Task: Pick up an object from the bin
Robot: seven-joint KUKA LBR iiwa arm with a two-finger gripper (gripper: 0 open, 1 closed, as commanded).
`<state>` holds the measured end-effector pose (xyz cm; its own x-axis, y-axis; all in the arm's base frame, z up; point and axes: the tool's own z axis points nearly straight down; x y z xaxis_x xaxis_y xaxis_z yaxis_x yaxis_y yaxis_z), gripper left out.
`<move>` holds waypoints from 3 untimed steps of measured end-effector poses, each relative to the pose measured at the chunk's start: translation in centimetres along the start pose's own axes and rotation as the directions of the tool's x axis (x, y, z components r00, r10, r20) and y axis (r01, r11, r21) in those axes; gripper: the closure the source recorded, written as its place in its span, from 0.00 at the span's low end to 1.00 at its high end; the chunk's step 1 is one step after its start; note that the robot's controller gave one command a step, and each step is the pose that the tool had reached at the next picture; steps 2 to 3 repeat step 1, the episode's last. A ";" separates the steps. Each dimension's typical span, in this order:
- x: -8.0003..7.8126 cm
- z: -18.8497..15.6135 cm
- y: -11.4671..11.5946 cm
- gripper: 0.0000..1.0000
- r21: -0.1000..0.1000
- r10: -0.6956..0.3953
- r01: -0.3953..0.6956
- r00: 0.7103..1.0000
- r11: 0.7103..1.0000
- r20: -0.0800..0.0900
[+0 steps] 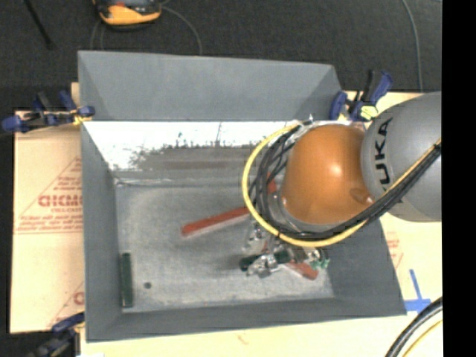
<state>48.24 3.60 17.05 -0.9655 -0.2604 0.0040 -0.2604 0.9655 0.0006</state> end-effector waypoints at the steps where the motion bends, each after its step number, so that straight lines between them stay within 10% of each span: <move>1: -0.5 -6.6 -1.1 1.00 0.001 -0.002 0.002 1.000 1.000 0.003; 3: -0.5 -6.6 -1.1 1.00 0.001 -0.002 0.002 1.000 1.000 0.003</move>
Offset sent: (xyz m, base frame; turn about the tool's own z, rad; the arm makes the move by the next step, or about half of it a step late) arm 0.0413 -0.0863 -0.1004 0.0286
